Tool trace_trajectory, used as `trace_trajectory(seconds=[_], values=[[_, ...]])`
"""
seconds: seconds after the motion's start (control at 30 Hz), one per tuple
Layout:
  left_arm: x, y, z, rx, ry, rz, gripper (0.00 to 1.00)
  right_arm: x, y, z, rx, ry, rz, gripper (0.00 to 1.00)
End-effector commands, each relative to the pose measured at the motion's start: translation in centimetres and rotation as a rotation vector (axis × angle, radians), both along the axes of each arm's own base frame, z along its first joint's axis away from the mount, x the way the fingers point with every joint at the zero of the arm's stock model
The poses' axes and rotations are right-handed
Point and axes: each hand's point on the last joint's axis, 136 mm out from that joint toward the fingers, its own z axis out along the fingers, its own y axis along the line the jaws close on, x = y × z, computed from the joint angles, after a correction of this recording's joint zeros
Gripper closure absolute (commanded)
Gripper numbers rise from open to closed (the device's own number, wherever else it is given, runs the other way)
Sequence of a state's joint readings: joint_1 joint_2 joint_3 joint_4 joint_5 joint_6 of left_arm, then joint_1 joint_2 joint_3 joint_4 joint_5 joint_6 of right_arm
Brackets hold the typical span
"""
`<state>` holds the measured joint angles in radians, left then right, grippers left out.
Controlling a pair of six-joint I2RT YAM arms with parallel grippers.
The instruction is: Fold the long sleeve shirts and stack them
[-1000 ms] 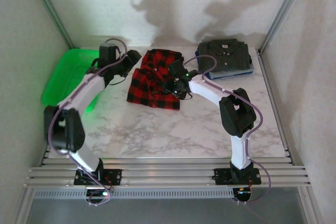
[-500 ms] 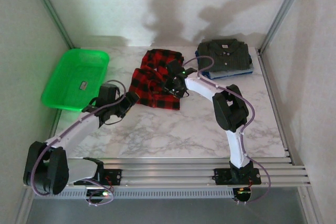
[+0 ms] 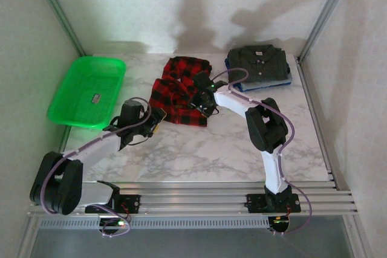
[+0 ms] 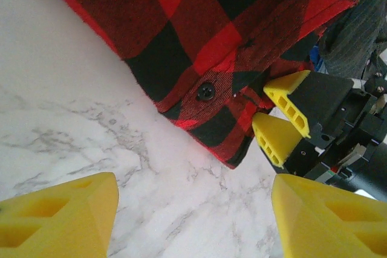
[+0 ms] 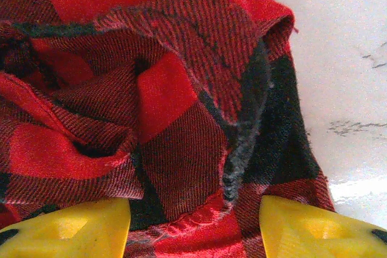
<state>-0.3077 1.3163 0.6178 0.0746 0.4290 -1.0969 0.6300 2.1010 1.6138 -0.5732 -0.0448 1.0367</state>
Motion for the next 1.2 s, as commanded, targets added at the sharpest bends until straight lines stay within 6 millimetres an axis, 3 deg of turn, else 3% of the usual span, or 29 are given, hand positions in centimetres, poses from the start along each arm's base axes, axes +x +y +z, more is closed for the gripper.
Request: trace_trajectory(seconds=[0.0,0.1,0.4,0.6,0.9,1.17], values=[[1.9,-1.2,1.7,-0.013,-0.062,-0.011,0.34,1.8,-0.7,0.8,-0.019,-0.03,-0.033,0.43],[2.6,-1.2,1.0,0.002,-0.056,-0.006,0.35,2.8,-0.8,1.3,-0.019,-0.045,-0.039,0.49],[3.6,-1.7,-1.7,0.069,-0.019,-0.033,0.38,4.9,-0.6,1.2,-0.012,-0.039,-0.045,0.82],[3.7,-1.4,-2.6,0.104,-0.009,-0.03,0.39,6.3,-0.2,2.4,0.029,-0.072,-0.056,1.0],[3.6,-1.1,-3.7,0.143,0.009,-0.041,0.39,9.3,0.1,4.7,0.118,-0.133,-0.093,1.0],[3.4,-1.3,-5.0,0.161,0.03,-0.069,0.4,11.9,1.2,4.9,0.219,-0.125,-0.133,1.0]])
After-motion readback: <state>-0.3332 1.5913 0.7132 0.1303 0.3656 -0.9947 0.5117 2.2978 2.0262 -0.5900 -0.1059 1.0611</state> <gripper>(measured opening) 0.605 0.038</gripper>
